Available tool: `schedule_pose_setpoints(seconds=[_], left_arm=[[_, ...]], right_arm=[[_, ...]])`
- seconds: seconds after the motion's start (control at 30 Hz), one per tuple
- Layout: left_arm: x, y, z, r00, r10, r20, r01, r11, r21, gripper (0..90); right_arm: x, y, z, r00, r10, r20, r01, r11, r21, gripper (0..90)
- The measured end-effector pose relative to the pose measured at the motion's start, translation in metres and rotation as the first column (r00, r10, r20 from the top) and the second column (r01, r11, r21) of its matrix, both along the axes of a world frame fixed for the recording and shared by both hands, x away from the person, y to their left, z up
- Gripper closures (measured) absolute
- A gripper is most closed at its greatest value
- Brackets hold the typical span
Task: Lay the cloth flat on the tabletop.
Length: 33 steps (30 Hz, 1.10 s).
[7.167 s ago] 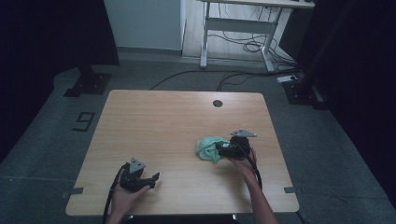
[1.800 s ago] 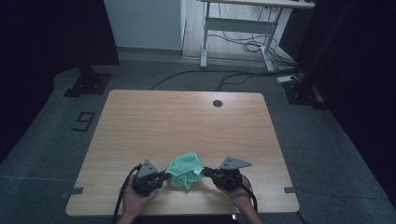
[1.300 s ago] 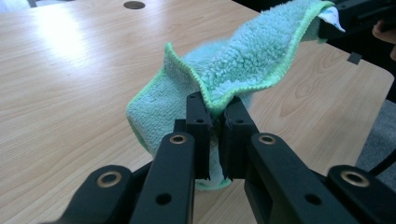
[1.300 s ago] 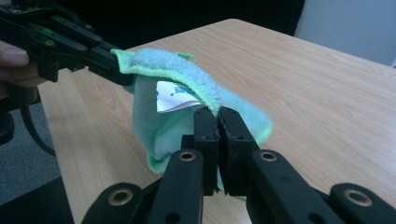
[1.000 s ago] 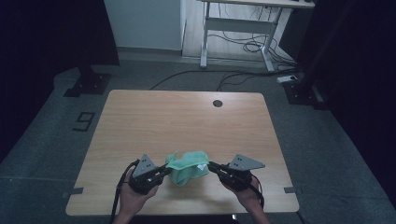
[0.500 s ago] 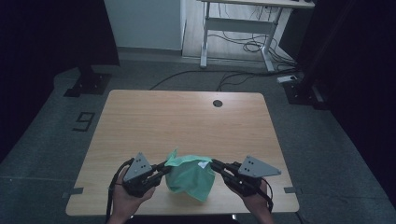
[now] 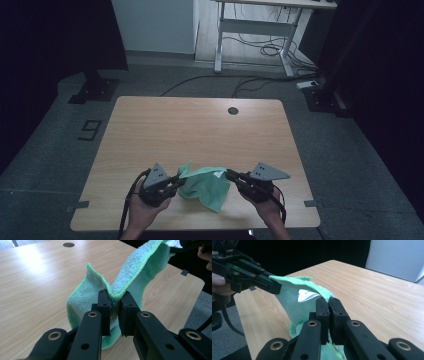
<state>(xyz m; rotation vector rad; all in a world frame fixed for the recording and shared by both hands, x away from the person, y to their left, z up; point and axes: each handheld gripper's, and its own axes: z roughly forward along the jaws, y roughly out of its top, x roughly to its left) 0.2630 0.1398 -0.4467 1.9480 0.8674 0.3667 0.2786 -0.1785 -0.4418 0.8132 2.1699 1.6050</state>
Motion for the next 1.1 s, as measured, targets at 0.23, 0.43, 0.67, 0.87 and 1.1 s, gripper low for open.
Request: schedule_pose_setpoints(seconds=[0.23, 0.43, 0.67, 0.87, 1.1], left_arm=[[0.012, -0.002, -0.009, 0.9996, 0.027, -0.011, -0.027, 0.9996, 0.009, 79.9], [0.044, -0.012, -0.011, 0.9984, 0.049, -0.027, -0.048, 0.9980, 0.041, 78.5], [0.074, -0.020, -0.017, 0.9949, 0.082, -0.059, -0.080, 0.9963, 0.033, 73.2], [0.093, -0.019, -0.026, 0.9881, 0.127, -0.087, -0.123, 0.9912, 0.051, 44.1], [0.080, 0.000, -0.026, 0.9868, 0.147, -0.067, -0.144, 0.9881, 0.054, 36.2]], right_arm=[[0.009, -0.001, -0.011, 0.9995, -0.007, -0.031, 0.007, 1.000, -0.007, 86.0], [0.045, 0.002, -0.023, 0.9945, -0.062, -0.085, 0.059, 0.998, -0.038, 85.8], [0.082, 0.006, -0.031, 0.9861, -0.124, -0.111, 0.113, 0.989, -0.093, 85.5], [0.112, 0.014, -0.039, 0.9731, -0.192, -0.127, 0.171, 0.972, -0.161, 65.9], [0.103, 0.009, -0.036, 0.9693, -0.218, -0.114, 0.203, 0.971, -0.126, 55.5]])
